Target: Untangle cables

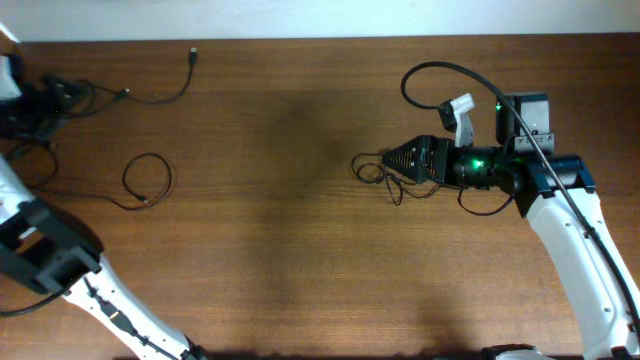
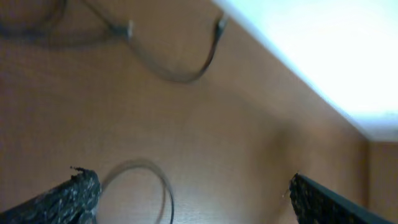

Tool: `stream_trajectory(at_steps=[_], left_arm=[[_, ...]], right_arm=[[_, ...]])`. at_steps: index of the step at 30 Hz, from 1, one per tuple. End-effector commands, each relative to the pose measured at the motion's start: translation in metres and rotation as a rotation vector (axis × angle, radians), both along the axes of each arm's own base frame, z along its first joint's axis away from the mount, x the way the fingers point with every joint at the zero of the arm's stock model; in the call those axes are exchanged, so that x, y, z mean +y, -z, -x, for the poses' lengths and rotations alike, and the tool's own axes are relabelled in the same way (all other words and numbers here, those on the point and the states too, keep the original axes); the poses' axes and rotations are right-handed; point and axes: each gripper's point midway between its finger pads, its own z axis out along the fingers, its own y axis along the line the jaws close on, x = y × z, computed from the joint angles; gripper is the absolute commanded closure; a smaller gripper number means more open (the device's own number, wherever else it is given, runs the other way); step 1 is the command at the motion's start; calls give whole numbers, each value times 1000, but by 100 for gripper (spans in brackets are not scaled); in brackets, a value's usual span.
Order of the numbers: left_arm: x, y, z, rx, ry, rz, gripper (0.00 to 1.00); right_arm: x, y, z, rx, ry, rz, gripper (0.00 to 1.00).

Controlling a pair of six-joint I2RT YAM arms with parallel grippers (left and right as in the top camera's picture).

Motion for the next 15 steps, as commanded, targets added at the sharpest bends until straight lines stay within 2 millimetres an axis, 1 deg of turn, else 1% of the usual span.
stream_trajectory(at_steps=[1,3,4,7,8,9,12,15], left_arm=[[-27,58,14,278,51,-80,1],[-43,74,17,358,89,-108,1],[-46,84,19,404,104,-151,1],[-40,109,28,545,112,-310,1],[-42,118,30,582,125,-338,1],[-45,127,33,611,139,-347,1],[-54,147,40,664,170,-352,1],[-47,168,51,726,170,-400,1]], right_arm=[[-2,-1,-1,-15,4,12,2],[-2,0,-2,-13,4,12,2],[-2,0,-2,-12,3,12,2],[-2,0,-1,-8,3,12,2],[-2,0,-1,-8,4,12,2],[-2,1,-1,-8,4,12,2],[-2,1,-1,-8,4,12,2],[-2,1,-1,-8,4,12,2]])
